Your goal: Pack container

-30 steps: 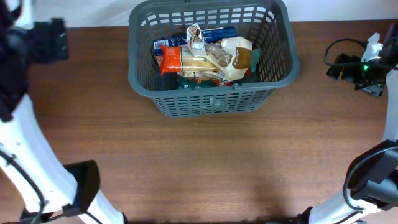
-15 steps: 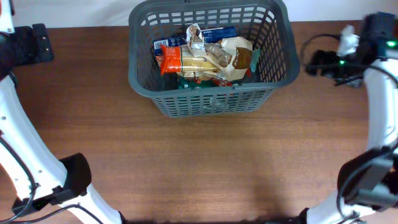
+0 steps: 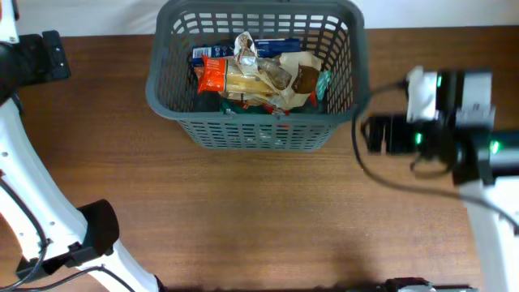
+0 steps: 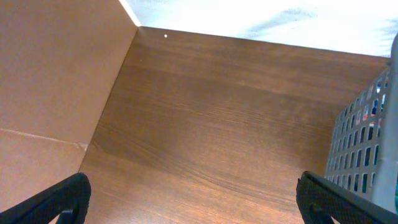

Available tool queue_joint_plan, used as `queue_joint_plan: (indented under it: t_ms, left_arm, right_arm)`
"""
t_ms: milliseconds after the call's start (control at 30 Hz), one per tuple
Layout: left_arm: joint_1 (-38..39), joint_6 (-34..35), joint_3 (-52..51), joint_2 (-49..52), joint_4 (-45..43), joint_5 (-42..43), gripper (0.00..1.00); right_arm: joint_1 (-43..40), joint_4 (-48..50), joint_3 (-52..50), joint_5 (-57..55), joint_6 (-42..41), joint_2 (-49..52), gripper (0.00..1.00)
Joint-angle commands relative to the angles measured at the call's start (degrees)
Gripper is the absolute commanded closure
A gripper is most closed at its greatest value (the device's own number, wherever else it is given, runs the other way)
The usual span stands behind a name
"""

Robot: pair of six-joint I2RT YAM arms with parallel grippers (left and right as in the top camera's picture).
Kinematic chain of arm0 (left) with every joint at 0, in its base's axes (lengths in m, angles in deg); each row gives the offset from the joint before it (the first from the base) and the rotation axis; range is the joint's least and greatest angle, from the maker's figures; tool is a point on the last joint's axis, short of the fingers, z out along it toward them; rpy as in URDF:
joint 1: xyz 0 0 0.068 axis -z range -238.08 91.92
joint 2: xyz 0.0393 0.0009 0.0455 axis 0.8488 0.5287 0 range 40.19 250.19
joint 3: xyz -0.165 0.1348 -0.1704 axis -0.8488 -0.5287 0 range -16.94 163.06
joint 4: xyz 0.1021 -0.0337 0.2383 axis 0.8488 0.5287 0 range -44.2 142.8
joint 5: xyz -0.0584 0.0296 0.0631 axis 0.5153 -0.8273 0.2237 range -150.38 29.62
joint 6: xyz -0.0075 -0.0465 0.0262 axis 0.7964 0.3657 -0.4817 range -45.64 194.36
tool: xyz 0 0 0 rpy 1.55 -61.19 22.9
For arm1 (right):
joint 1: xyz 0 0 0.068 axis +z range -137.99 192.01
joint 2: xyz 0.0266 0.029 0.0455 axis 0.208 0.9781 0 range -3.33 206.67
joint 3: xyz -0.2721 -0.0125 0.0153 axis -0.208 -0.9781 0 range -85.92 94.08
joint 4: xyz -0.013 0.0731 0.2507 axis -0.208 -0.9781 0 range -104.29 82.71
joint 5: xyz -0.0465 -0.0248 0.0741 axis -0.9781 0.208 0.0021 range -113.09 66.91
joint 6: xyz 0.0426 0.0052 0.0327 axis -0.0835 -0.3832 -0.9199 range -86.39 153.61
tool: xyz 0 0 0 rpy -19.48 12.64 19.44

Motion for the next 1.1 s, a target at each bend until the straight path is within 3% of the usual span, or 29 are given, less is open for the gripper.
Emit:
queue_joint_plan:
  t_ms: [0,133,267,600,833,1067]
  left_arm:
    - [-0.2,0.7,0.2,-0.5,0.1,0.5,0.01]
    - [-0.2,0.7,0.2,-0.5,0.1,0.5,0.01]
    - [-0.2,0.7,0.2,-0.5,0.1,0.5,0.01]
    - [-0.2,0.7,0.2,-0.5,0.1,0.5,0.01]
    - [-0.2,0.7,0.2,-0.5,0.1,0.5,0.01]
    - [-0.2,0.7,0.2,-0.5,0.1,0.5,0.01]
  right_arm:
    - [0.2,-0.1,-11.6,0.9,-0.1,-9.2,0.01]
    - [0.2,-0.5,-21.7,-10.0,8.9,-18.7,0.01]
    - [0.2,1.4,-27.8,-27.0,10.1,-28.2,0.01]
    - [0.2,1.7,-28.6,-32.3,10.1,-35.9,0.01]
    - [0.2,25.1,-32.0,-31.1,10.0,-43.8,0.01]
    - [0.2,44.2,-48.2,-29.7,9.2,-54.4,0.01]
